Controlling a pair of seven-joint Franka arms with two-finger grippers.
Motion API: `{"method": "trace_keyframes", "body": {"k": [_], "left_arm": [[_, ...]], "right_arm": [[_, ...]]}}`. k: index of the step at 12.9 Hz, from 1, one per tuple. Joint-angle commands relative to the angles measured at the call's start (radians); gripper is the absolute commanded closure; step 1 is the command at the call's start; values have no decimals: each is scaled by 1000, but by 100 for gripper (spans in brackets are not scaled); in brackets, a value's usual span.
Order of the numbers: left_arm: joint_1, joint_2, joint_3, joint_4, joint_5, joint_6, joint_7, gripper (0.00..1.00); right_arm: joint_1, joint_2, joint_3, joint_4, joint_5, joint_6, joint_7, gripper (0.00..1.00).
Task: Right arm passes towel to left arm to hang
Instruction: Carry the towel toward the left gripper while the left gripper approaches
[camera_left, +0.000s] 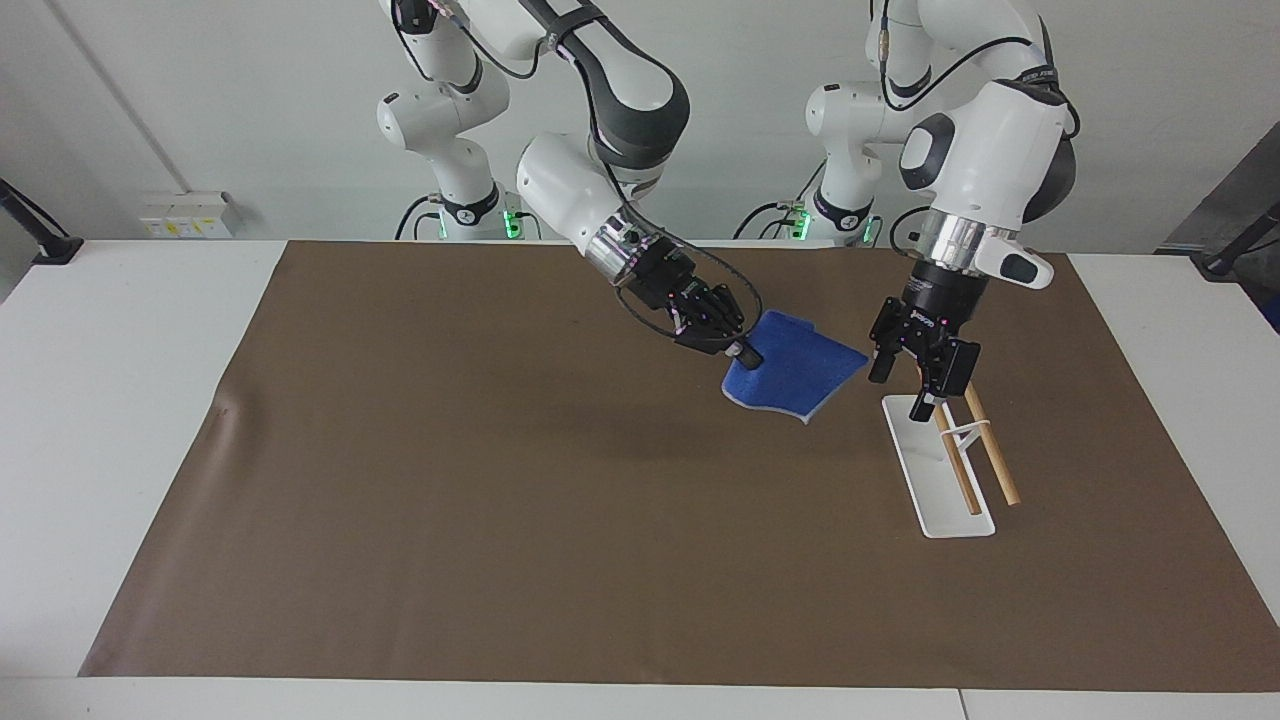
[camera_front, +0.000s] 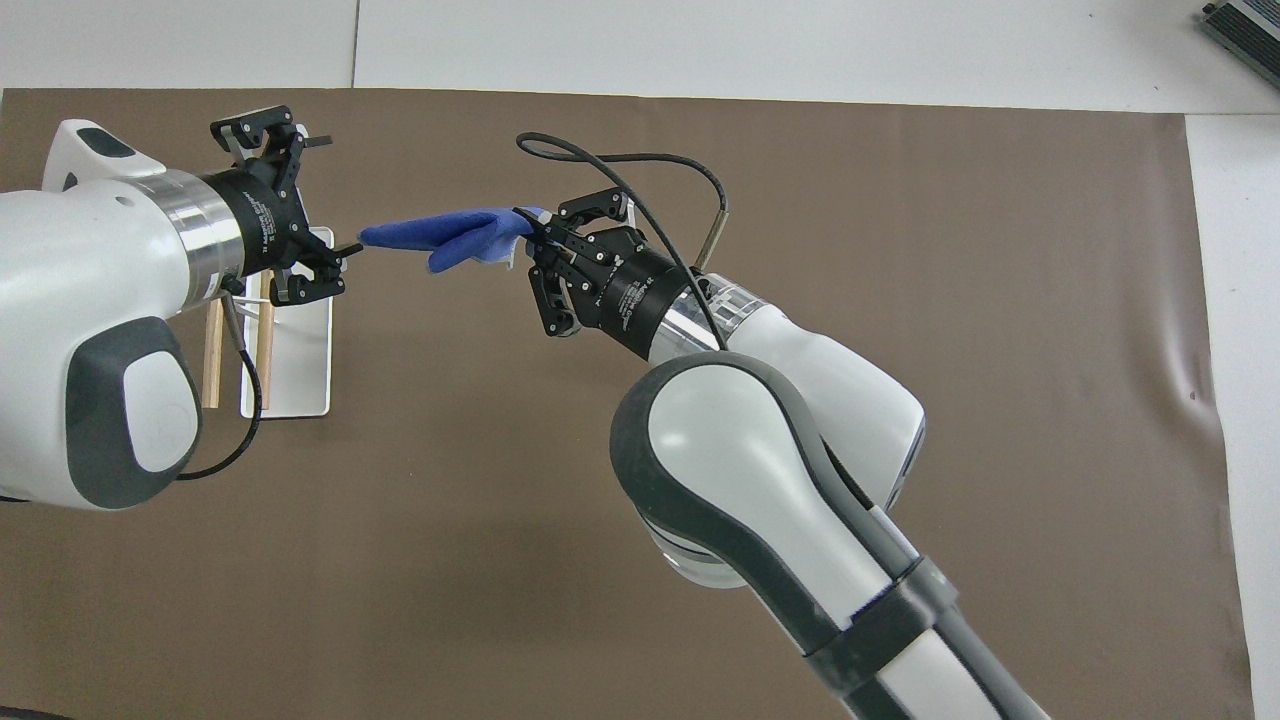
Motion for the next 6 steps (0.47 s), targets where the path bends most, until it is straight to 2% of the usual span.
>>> {"method": "trace_keyframes", "body": {"k": [1,6], "left_arm": [[-1,26,2,33,-5,8,-64,0],[-4,30,-26,47,-1,12,-176,0]], "right_arm": [[-1,13,4,17,13,18,-30,100],[-1,13,4,3,16,18,-42,100]]}}
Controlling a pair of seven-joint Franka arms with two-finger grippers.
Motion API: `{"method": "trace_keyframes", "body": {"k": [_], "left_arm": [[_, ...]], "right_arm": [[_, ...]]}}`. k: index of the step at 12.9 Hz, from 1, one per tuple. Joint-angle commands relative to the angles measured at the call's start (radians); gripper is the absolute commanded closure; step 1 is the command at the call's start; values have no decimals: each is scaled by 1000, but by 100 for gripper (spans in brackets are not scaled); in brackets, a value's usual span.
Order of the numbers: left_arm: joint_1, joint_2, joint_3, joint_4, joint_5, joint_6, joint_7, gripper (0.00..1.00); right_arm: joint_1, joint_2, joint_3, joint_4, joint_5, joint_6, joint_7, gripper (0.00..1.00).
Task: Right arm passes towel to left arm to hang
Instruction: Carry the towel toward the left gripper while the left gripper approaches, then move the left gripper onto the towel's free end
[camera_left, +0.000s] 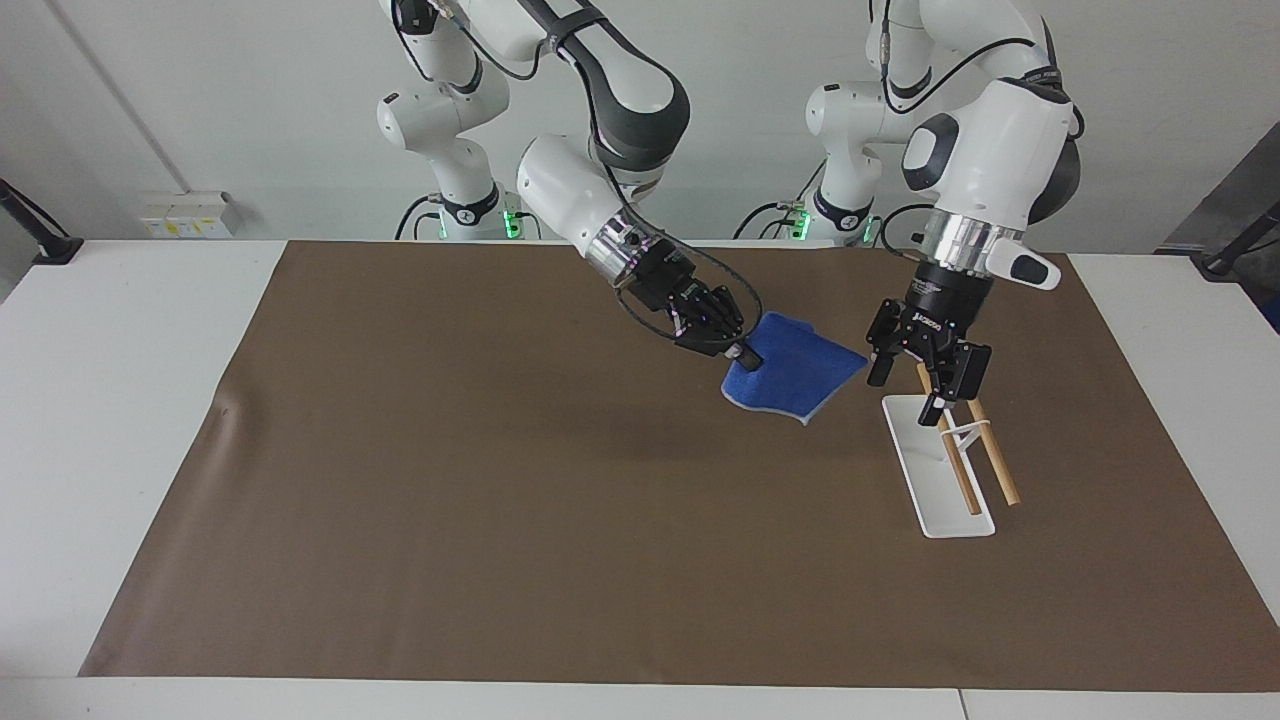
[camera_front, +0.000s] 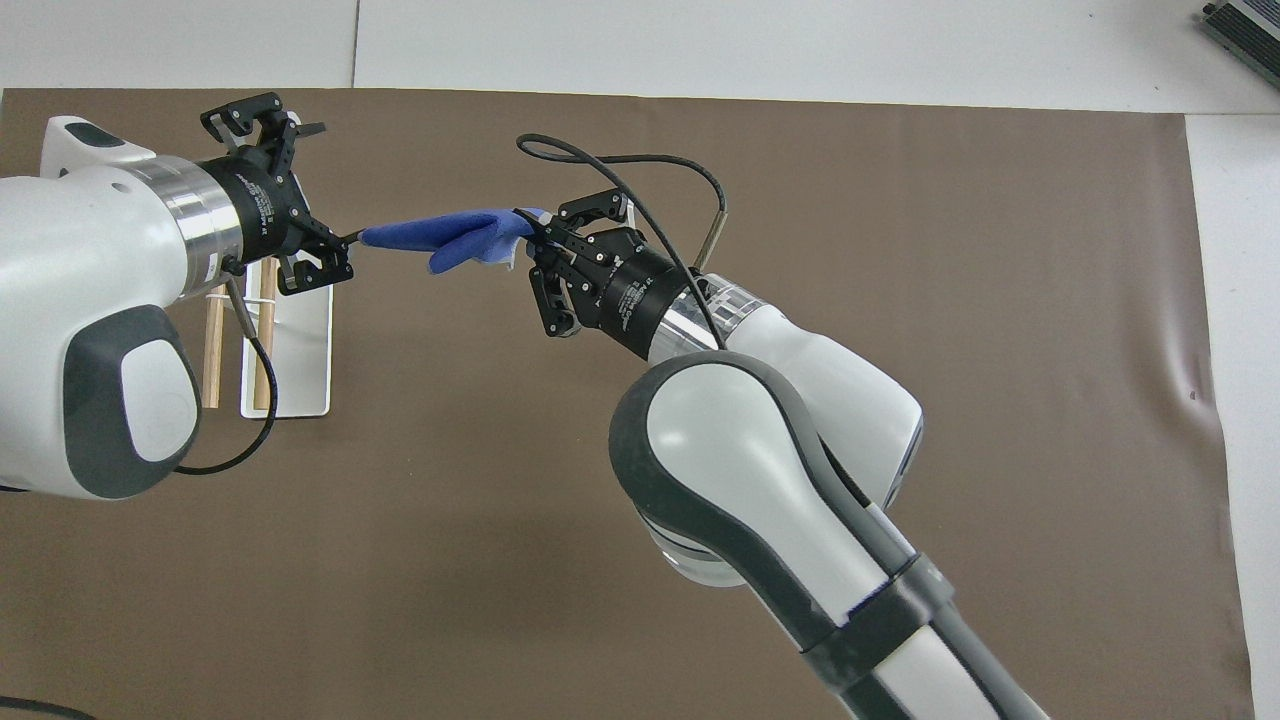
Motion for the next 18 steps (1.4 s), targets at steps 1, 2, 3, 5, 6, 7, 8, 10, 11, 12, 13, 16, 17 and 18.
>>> {"method": "trace_keyframes", "body": {"k": [1,2,3,5,6,7,8,10,11,12,13,16,17,18], "left_arm": [[-4,17,-26,14,-1,18,-74,0],[-6,18,-29,5,-2,31,-79,0],[-6,18,-45,8,-2,38,-85,0],[-6,23,-55,5,-2,50,-91,0],[-4,23,-55,0,-2,50,-90,0],[-4,20,-55,-12,-2,50,-85,0],[-4,20,-55,-17,-2,50,-79,0],[0,18,-55,-26,-2,45,-70,0],[2,15,-55,-28,-2,33,-67,0],[3,11,-55,-31,-2,-2,-59,0],[9,8,-49,-29,-2,-61,-42,0],[20,6,-27,-17,-2,-146,-5,0],[20,5,-23,-17,-2,-148,-4,0],[17,5,-24,-18,-4,-145,-4,0]], "right_arm": [[0,7,4,4,16,18,-85,100],[20,7,4,1,19,25,-131,100],[20,9,4,4,40,33,-128,100],[22,7,6,4,115,35,-128,100],[20,7,6,4,141,35,-128,100],[19,7,6,9,189,35,-127,100],[19,7,4,10,209,35,-128,100],[19,6,4,3,198,38,-157,100],[14,3,3,-7,198,39,-203,100],[7,3,3,-11,198,39,-226,100],[-1,4,1,-10,197,44,-232,100],[-36,7,3,-2,198,53,-291,100],[-38,7,3,1,200,51,-291,100],[-35,7,3,1,204,53,-292,100]]}}
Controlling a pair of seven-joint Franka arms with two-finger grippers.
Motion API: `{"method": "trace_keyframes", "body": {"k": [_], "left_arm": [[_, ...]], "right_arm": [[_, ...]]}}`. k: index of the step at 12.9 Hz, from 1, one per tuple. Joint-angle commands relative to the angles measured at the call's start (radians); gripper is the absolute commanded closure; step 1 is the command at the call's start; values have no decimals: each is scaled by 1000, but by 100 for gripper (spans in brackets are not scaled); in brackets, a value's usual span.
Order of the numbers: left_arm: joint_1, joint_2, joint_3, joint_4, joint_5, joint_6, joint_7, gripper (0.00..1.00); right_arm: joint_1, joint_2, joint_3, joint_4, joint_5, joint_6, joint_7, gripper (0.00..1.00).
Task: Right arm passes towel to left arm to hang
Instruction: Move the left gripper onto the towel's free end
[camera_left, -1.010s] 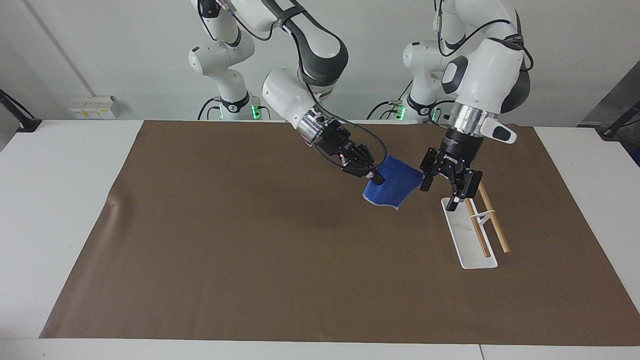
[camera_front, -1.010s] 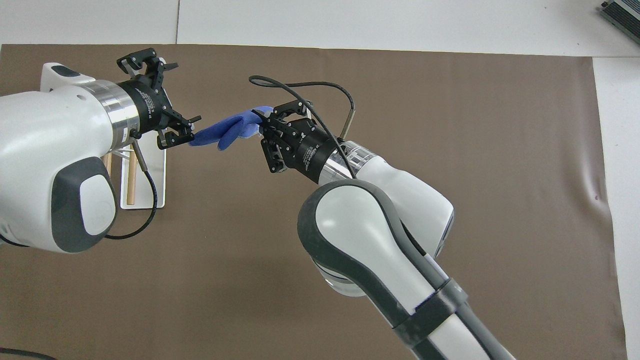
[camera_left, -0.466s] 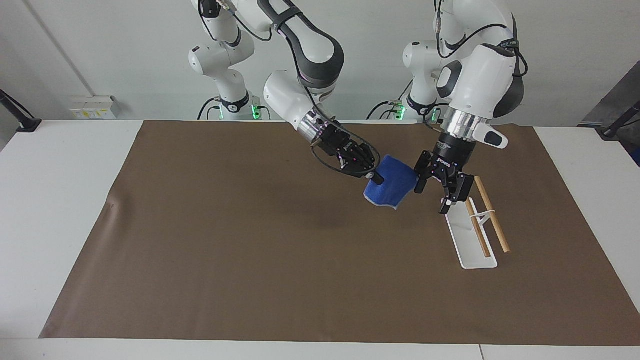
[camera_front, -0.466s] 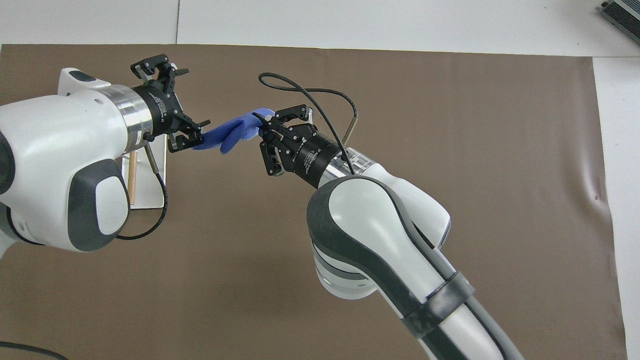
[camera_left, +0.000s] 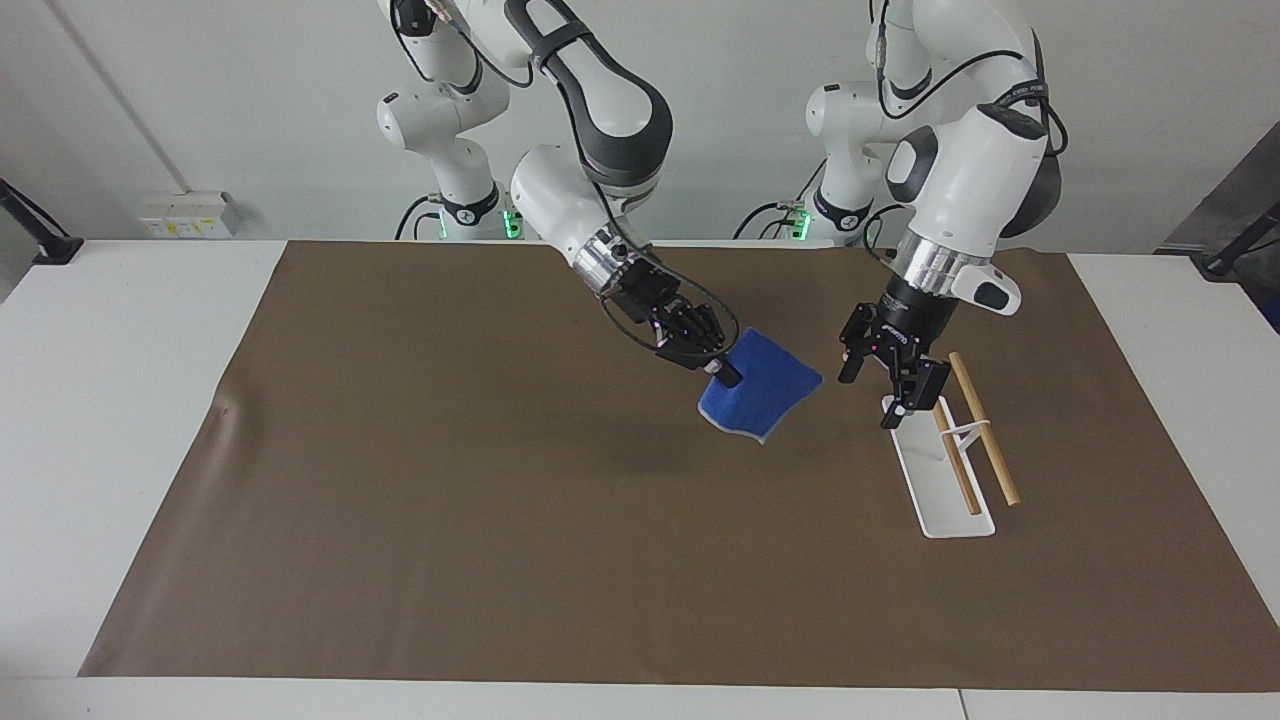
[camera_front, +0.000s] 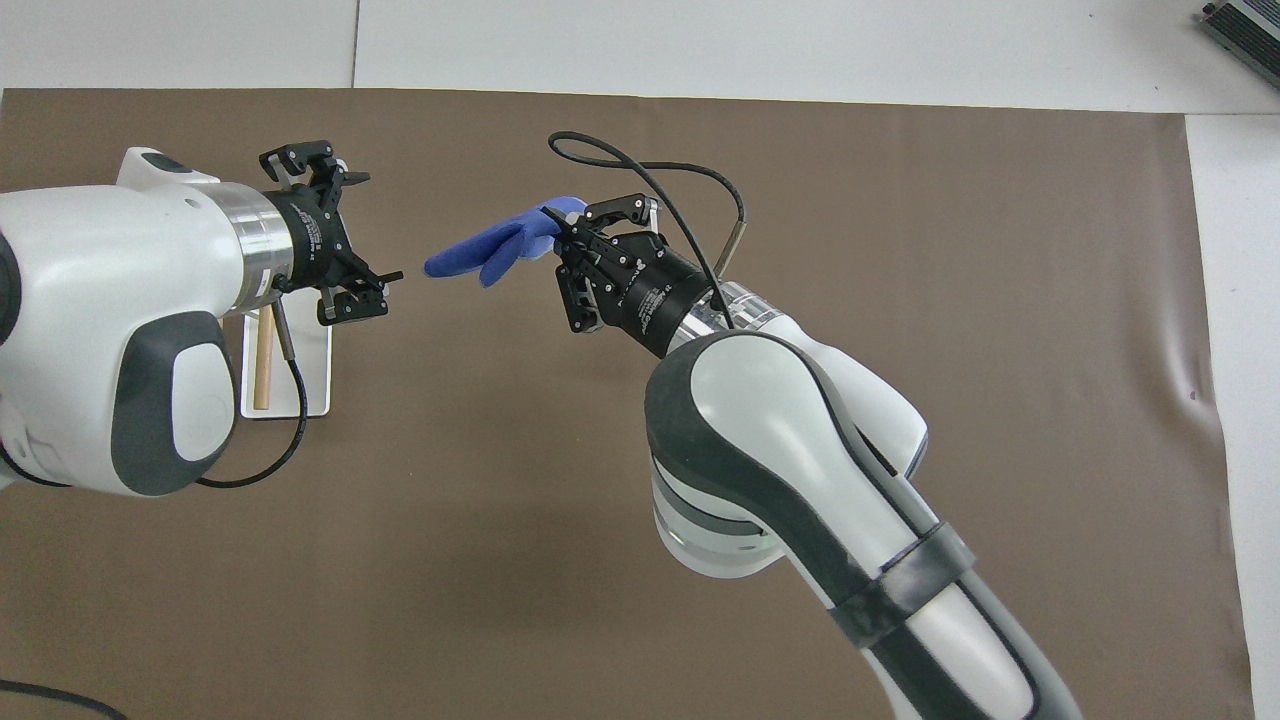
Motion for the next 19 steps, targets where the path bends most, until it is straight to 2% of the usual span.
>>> {"method": "trace_keyframes", "body": {"k": [1,2,4,12,16,19], "left_arm": [[2,-17,-2,-1,-10,-29,15,0],[-1,-15,-6,-2,-12,-22,8,0],[-6,-15,-15,-2,-12,-13,-21,0],[-9,-12,-66,-11,-12,86,-157,0],[-9,-38,-84,-73,-12,66,-142,0],[0,-40,-83,-71,-12,-9,-118,0]], "right_arm": [[-4,1,11,9,47,10,-45,100],[-3,1,12,9,52,10,-36,100],[2,-2,12,9,140,8,-32,100],[26,-7,14,6,185,15,-40,100],[26,-5,14,6,184,15,-42,100],[16,-2,12,17,170,5,-156,100]]}}
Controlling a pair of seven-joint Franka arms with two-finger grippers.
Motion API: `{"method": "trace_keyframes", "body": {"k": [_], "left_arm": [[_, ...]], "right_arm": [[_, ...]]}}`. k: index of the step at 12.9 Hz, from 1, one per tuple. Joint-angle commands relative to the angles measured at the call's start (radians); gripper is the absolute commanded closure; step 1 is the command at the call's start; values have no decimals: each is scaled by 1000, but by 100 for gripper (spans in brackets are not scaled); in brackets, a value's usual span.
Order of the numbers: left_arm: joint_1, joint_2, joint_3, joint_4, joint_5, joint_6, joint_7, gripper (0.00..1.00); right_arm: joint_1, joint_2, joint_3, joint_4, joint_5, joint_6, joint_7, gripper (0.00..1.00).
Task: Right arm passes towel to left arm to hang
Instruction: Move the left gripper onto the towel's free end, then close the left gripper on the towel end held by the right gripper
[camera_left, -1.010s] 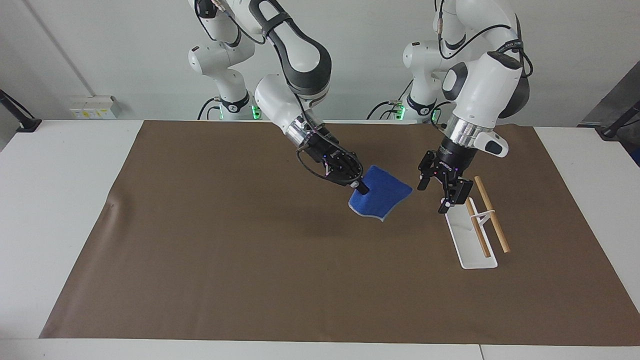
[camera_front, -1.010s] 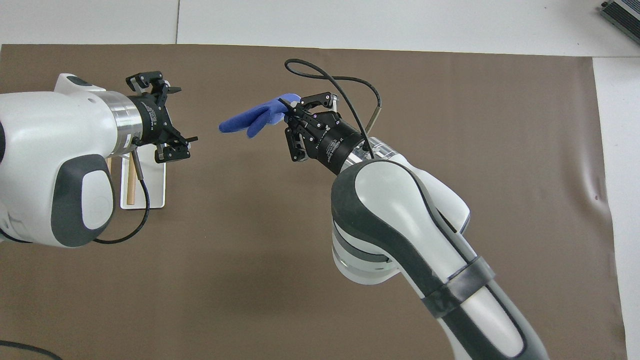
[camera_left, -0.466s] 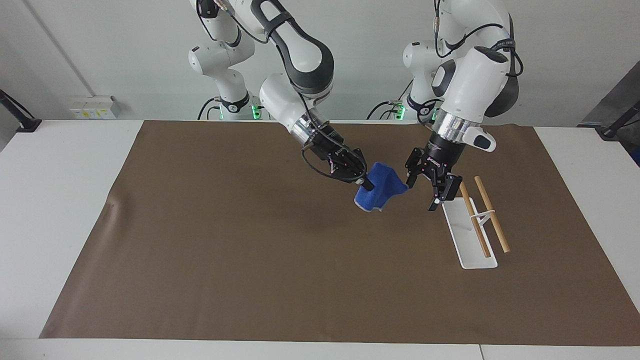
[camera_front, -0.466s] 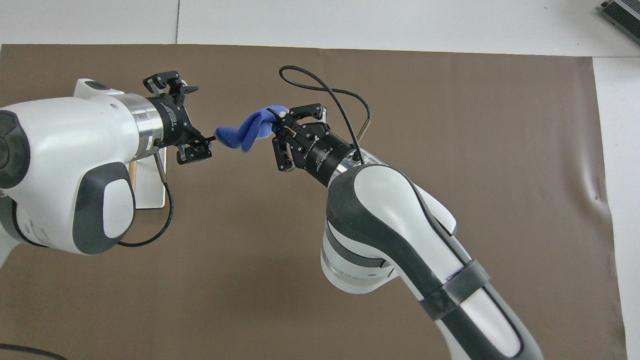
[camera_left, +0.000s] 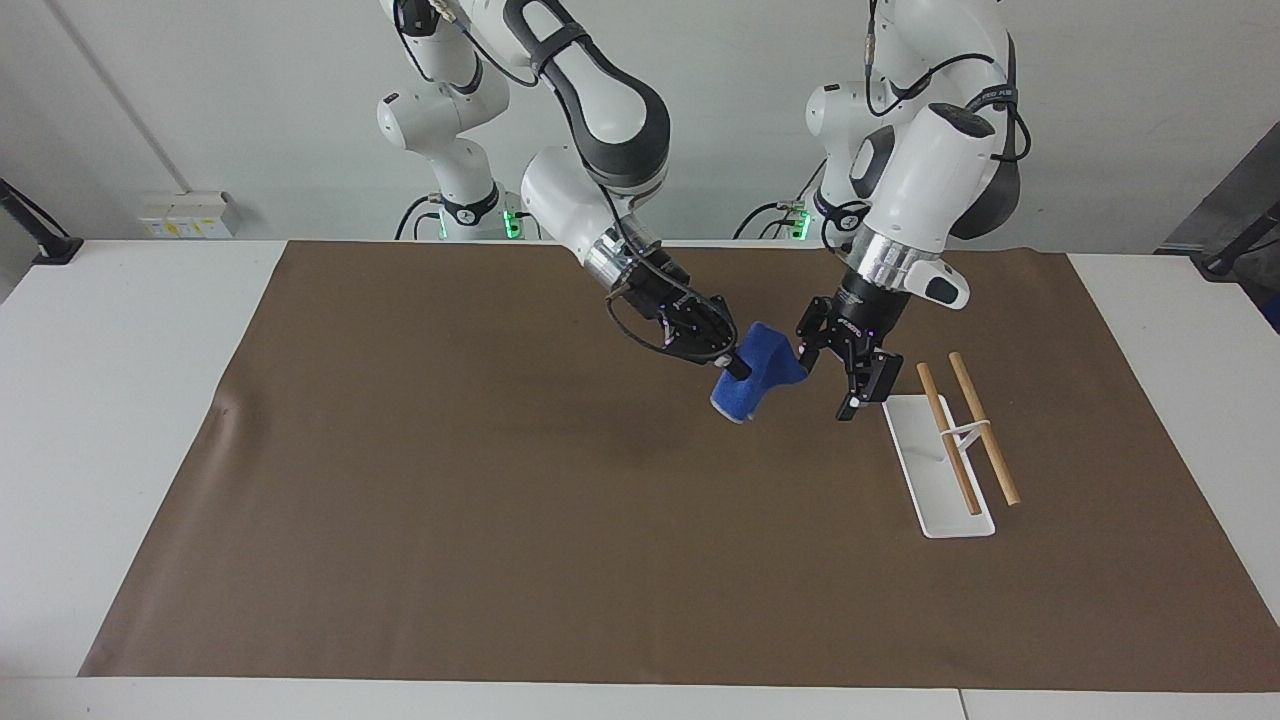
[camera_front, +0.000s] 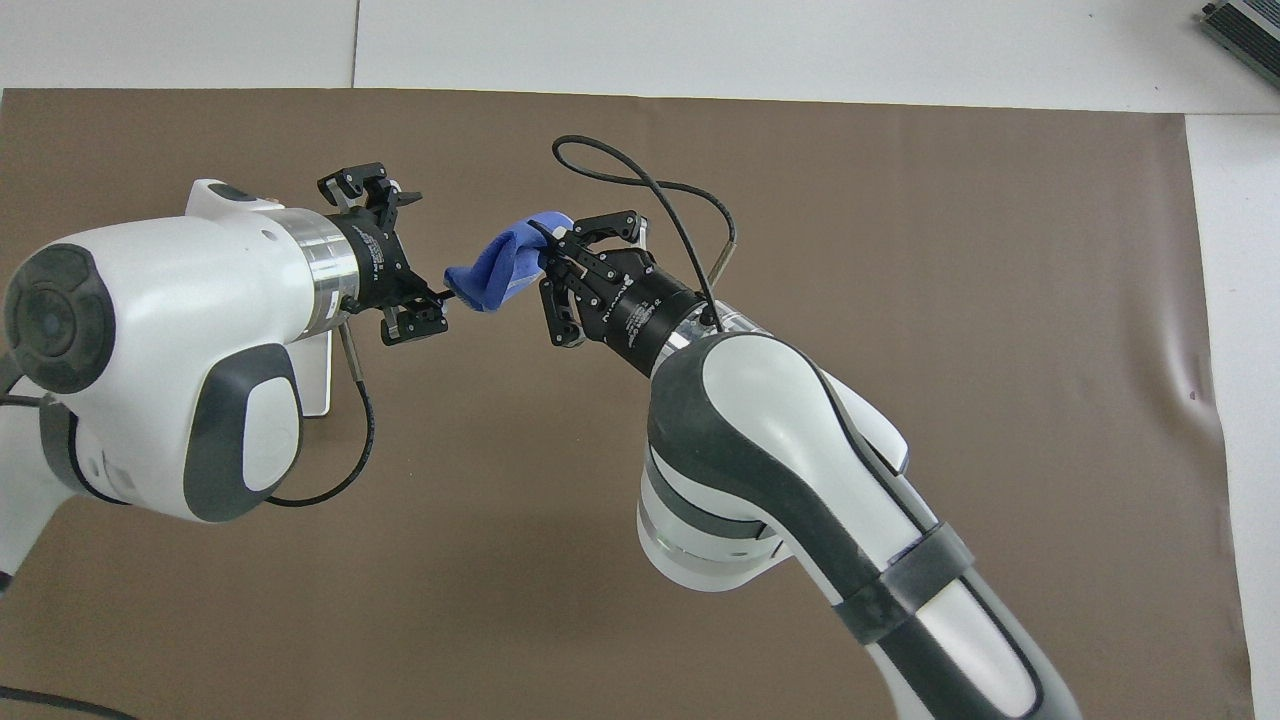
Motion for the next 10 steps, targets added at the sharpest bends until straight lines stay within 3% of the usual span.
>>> {"method": "trace_keyframes", "body": {"k": [1,10], "left_arm": [[7,-38,8,-29,-11,-85,61,0],[6,-23,12,45,-62,-154,34,0]], "right_arm": [[-12,-2,6,14,19,4,-99,100],[4,-7,11,11,31,4,-190,100]]}}
